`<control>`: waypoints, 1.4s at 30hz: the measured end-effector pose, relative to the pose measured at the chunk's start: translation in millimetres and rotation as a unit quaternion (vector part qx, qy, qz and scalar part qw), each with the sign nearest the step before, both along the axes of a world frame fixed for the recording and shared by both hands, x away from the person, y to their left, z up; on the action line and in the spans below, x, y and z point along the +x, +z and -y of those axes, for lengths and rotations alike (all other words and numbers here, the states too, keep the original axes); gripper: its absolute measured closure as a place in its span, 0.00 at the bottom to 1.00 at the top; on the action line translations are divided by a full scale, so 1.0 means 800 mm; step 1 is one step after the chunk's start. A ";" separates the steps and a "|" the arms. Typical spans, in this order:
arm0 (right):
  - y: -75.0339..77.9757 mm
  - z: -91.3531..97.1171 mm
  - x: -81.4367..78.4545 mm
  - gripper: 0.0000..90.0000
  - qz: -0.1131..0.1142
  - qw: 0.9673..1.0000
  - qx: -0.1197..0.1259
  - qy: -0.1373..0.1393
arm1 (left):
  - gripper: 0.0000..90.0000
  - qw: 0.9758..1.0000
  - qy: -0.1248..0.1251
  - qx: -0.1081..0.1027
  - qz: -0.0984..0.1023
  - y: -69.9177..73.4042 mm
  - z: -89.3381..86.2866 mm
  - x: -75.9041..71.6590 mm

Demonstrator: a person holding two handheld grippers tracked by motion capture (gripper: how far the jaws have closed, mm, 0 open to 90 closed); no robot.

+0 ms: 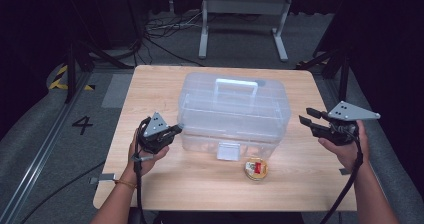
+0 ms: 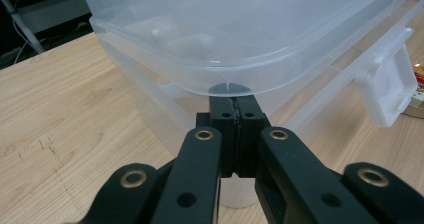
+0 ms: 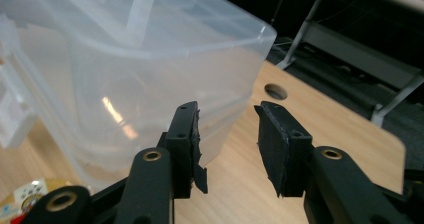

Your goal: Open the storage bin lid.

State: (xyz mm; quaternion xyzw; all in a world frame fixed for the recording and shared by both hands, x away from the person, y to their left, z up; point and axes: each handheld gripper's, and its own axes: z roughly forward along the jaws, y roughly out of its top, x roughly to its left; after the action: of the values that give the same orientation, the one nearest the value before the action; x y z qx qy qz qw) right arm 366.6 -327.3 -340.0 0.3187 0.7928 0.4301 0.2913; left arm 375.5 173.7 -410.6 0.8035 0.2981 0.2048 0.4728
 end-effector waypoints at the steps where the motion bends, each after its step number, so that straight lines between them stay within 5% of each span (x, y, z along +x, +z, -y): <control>1: -0.013 0.001 -0.001 0.63 -0.010 1.000 -0.001 0.005 | 1.00 1.000 0.000 0.001 0.001 0.000 0.000 0.000; 18: -0.069 -0.030 -0.001 0.57 -0.041 0.997 -0.032 0.061 | 1.00 1.000 -0.003 0.002 0.001 0.000 0.001 0.001; 21: -0.070 -0.032 0.000 0.57 -0.032 0.998 -0.013 0.059 | 1.00 1.000 -0.002 0.002 0.001 -0.001 0.001 0.001; 33: -0.075 -0.033 0.000 0.56 -0.010 0.999 -0.004 0.049 | 1.00 1.000 -0.003 -0.001 0.002 -0.002 0.003 0.002; 42: -0.073 -0.031 0.000 0.59 0.036 0.999 0.026 0.029 | 0.98 1.000 -0.002 0.000 0.005 -0.002 0.005 0.003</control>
State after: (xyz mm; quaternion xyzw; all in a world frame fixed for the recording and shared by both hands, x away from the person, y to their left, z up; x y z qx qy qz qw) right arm 366.3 -302.9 -398.0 0.2879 0.7792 0.4700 0.2983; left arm 378.2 169.5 -412.0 0.8029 0.2942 0.2079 0.4749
